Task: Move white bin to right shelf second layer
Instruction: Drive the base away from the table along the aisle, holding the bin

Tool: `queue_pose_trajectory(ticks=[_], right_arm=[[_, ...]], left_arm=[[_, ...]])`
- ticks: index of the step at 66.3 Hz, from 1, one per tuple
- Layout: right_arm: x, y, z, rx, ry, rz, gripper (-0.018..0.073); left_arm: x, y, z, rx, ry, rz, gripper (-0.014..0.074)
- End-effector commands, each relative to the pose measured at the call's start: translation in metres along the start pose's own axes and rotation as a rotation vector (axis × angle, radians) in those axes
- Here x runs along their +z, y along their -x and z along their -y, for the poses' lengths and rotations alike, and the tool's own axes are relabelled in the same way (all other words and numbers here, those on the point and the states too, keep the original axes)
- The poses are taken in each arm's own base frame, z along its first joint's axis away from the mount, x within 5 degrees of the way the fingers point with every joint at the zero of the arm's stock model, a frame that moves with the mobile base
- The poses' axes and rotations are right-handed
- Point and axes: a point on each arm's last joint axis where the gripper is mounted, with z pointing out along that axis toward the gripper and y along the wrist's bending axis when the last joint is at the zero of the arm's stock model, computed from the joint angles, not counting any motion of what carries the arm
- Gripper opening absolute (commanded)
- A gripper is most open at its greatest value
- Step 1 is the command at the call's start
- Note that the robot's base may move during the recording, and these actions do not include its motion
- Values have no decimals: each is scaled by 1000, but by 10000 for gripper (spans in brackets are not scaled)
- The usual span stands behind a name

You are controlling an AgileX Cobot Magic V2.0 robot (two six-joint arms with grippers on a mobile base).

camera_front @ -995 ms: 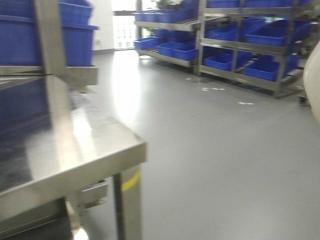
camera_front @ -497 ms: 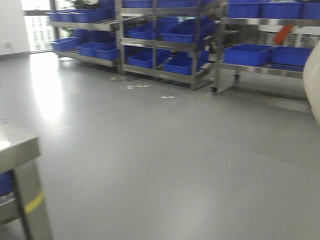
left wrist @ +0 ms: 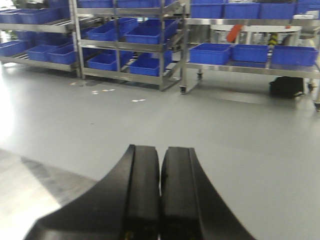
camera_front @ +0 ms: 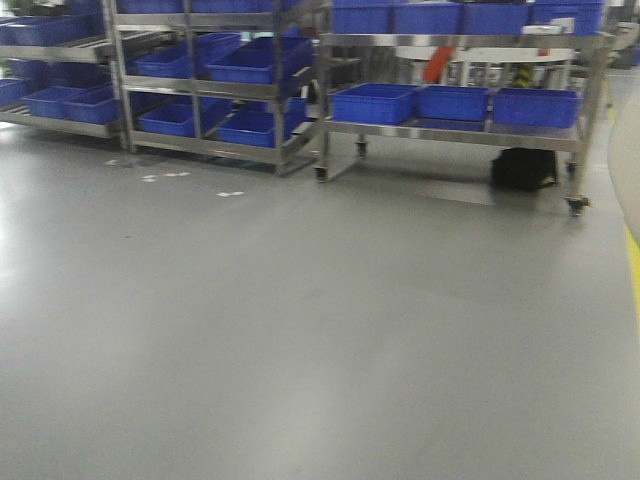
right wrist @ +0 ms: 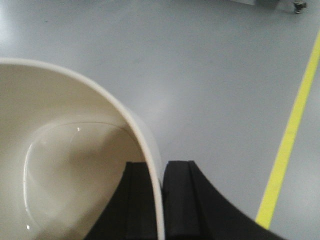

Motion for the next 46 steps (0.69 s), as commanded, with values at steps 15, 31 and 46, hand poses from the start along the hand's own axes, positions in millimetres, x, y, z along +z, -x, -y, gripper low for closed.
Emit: queue_pose_trajectory(ticks=[15,31,46], right_arm=[[-4,18,-1,1,1,121,47],[-4,18,-1,1,1,121,47],[-4,18,-1,1,1,121,47]], left_arm=[[0,-4,0,-10,-9,60,85],[0,-4,0,-10,-9,60,85],[0,-4,0,-10,-9,60,85]])
